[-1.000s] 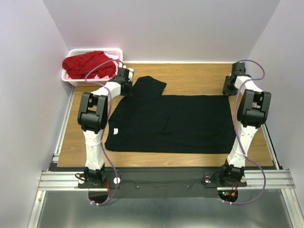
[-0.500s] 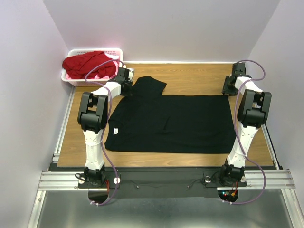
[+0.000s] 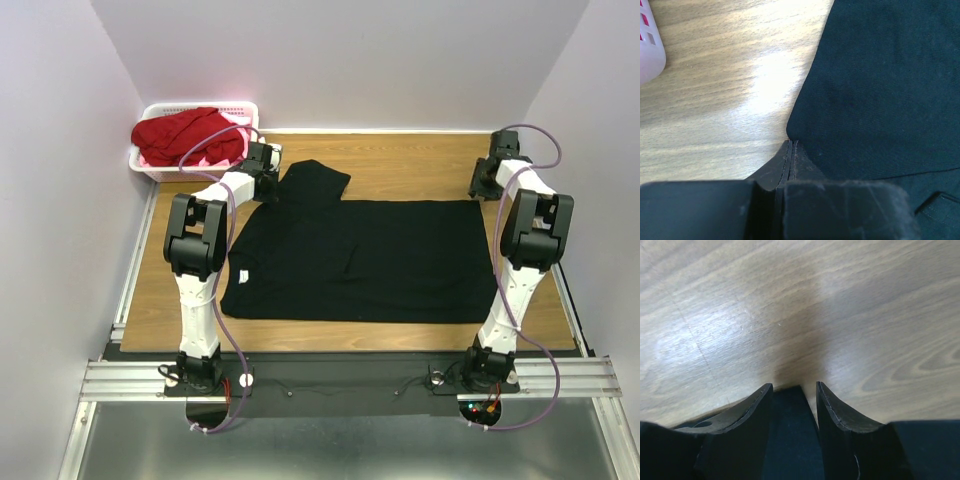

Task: Fold and stack the t-shirts
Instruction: Fold the tshirt

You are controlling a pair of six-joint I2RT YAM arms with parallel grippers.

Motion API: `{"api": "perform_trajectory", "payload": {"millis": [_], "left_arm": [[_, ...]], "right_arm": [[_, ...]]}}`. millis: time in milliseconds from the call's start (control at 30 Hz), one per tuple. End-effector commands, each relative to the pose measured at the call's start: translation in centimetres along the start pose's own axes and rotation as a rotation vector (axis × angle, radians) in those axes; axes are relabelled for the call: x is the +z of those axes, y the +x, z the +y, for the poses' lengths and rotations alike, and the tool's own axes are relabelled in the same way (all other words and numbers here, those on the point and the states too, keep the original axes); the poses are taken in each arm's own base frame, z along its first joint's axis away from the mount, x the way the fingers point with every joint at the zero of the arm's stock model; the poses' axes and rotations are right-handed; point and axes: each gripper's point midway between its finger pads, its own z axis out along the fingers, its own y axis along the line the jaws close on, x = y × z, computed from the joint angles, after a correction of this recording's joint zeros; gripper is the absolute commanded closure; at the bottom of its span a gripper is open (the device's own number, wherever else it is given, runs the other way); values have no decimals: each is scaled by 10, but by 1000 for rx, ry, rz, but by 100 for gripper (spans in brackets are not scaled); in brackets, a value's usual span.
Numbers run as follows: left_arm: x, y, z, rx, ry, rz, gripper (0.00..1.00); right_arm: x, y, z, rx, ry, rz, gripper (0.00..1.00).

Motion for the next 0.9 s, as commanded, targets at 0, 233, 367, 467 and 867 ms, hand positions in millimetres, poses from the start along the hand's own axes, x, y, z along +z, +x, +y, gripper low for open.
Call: {"api": "perform_trajectory", "payload": {"millis": [0, 233, 367, 467, 867], "left_arm": [[5, 23, 13, 1, -41, 85, 100], [5, 22, 13, 1, -39, 83, 100], [5, 23, 13, 1, -39, 85, 100], [5, 25, 12, 3, -38, 88, 100], [7, 26, 13, 5, -40, 92, 100]], "right_arm": [[-37, -34, -9, 46, -3, -101, 54], [-41, -40, -5, 51, -37, -113, 55], [-32, -25, -10, 48, -9, -76, 56], [-27, -18, -11, 43, -4, -58, 58], [-5, 7, -6, 32, -29, 16, 61]]}}
